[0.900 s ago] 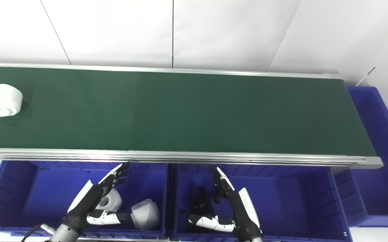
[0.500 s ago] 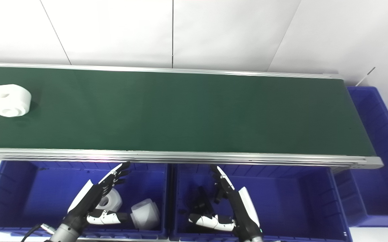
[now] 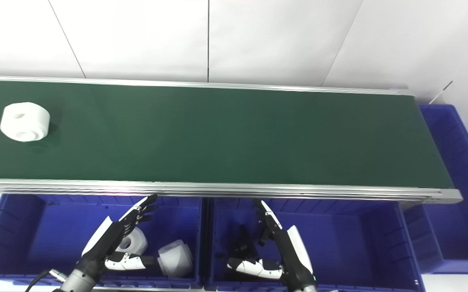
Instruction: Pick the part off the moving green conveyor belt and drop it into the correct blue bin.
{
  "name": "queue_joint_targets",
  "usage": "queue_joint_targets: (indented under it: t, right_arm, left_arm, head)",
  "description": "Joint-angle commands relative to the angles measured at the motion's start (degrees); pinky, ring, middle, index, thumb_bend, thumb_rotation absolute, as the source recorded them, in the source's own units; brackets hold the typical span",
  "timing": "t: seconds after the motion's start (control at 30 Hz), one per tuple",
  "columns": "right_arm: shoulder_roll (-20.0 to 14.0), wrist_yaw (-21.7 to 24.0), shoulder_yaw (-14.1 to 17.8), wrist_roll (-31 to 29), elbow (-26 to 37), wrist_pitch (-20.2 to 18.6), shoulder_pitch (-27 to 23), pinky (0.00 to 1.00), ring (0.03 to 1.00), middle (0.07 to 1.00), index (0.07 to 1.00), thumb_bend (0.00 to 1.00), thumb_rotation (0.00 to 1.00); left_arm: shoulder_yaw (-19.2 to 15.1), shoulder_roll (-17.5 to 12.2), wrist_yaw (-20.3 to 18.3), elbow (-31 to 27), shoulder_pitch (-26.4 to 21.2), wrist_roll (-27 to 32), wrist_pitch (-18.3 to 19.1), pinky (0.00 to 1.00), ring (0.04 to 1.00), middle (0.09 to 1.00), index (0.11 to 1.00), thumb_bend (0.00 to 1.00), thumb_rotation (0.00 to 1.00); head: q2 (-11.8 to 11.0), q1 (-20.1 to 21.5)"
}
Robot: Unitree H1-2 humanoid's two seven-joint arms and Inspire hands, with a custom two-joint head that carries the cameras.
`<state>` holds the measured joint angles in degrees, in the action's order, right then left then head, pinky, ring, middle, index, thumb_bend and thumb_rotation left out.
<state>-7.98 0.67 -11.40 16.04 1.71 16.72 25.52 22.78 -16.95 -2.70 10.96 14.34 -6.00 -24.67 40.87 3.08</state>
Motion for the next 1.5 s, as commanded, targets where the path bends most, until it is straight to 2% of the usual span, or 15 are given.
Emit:
queue_joint_targets:
  t: [0.0,0.03,0.07,0.13,0.2,0.33,0.47,0.73,0.8,0.83,0.97,1.1,1.27,1.33,1.47]
  right_arm:
    - [-0.1,-0.4,0.2,-0.3,0.9,2.5,0.0,0.85,0.909,0.936,0.948,0.89,0.37]
    - [-0.1,-0.5,0.3,-0.2,0.7,2.9,-0.1,0.84,0.908,0.934,0.947,0.89,0.37]
    - [-0.2,-0.7,0.4,-0.1,0.5,3.1,-0.1,0.84,0.904,0.933,0.946,0.89,0.37]
    - [-0.6,-1.0,0.6,0.3,0.0,3.9,0.0,0.81,0.889,0.929,0.947,0.88,0.37]
    - [-1.1,-0.9,0.8,-0.3,-0.7,4.8,-0.1,0.8,0.888,0.933,0.953,0.87,0.37]
    - [-1.7,-0.8,1.2,-1.4,-2.5,6.7,-0.4,0.81,0.907,0.947,0.958,0.85,0.35]
    - [-1.8,-0.4,1.4,-2.8,-4.3,7.6,-0.8,0.79,0.896,0.947,0.959,0.85,0.34]
    - [-1.6,-1.3,1.5,-1.2,-6.5,9.0,-1.7,0.79,0.896,0.944,0.959,0.86,0.37]
    - [-1.4,-1.3,1.4,-1.4,-7.1,9.4,-1.9,0.76,0.878,0.934,0.953,0.87,0.35]
    - [-1.4,-1.4,1.4,-1.3,-7.2,9.3,-1.9,0.79,0.895,0.939,0.953,0.87,0.35]
    - [-1.0,-1.6,1.3,-0.7,-8.0,9.1,-2.1,0.77,0.88,0.937,0.955,0.89,0.37]
    - [-0.5,-2.2,1.3,0.4,-8.0,8.6,-2.2,0.65,0.796,0.895,0.938,0.9,0.36]
    - [-0.4,-2.6,1.1,0.9,-9.3,9.4,-2.6,0.69,0.823,0.896,0.931,0.9,0.37]
    - [-0.4,-2.6,0.9,0.9,-9.7,9.8,-2.8,0.74,0.857,0.911,0.933,0.89,0.37]
    - [-0.2,-2.9,0.9,1.3,-10.0,9.7,-3.1,0.73,0.848,0.908,0.932,0.88,0.36]
  left_arm:
    - [-0.1,-0.4,0.8,-1.1,-0.6,0.1,-2.3,0.86,0.922,0.967,0.966,0.91,0.55]
    - [0.0,-0.3,0.8,-0.9,-0.6,0.1,-2.3,0.86,0.921,0.967,0.966,0.9,0.55]
    - [0.1,-0.2,0.8,-0.7,-0.6,0.1,-2.3,0.86,0.921,0.966,0.967,0.91,0.55]
    - [0.5,0.1,0.9,-0.3,-0.7,-0.1,-2.3,0.86,0.915,0.962,0.966,0.92,0.56]
    - [1.1,0.5,1.5,-0.1,-0.8,-0.7,-2.3,0.85,0.911,0.955,0.963,0.92,0.55]
    - [2.3,0.9,3.5,0.6,-0.9,-2.2,-2.3,0.84,0.906,0.945,0.948,0.91,0.53]
    - [3.4,1.1,5.0,1.5,-1.3,-2.7,-2.3,0.82,0.904,0.941,0.931,0.93,0.51]
    - [4.5,0.6,6.6,2.2,-1.8,-2.6,-2.3,0.8,0.889,0.926,0.924,0.95,0.5]
    - [4.8,0.4,7.8,2.0,-1.8,-3.0,-2.3,0.79,0.88,0.918,0.919,0.96,0.51]
    - [5.1,0.3,8.5,1.8,-1.8,-3.2,-2.3,0.79,0.875,0.915,0.917,0.96,0.52]
    - [6.0,-0.4,10.0,0.4,-1.7,-1.9,-2.3,0.79,0.867,0.905,0.908,0.95,0.49]
    - [7.1,-1.8,11.3,-3.0,-1.4,-2.1,-2.3,0.79,0.843,0.888,0.902,0.97,0.51]
    - [6.5,-2.8,10.3,-10.0,-0.9,0.5,-2.3,0.71,0.81,0.858,0.876,0.98,0.49]
    - [5.3,-3.1,9.3,-13.6,-0.8,1.9,-2.3,0.7,0.796,0.845,0.86,0.97,0.48]
    - [2.4,-3.4,9.4,-19.6,-1.3,2.4,-2.3,0.67,0.764,0.817,0.824,0.98,0.47]
  head:
    - [0.0,-0.1]
    - [-0.7,-2.1]
    - [-0.7,-2.1]
    - [-2.0,-6.8]
    - [-3.4,-9.4]
    - [-5.9,-11.8]
    - [-7.8,-12.2]
    - [-9.4,-11.2]
    - [-9.7,-11.0]
    - [-9.9,-10.9]
    - [-11.5,-9.9]
    - [-13.1,-9.4]
    - [-14.3,-9.2]
    - [-14.5,-9.3]
    - [-14.8,-9.5]
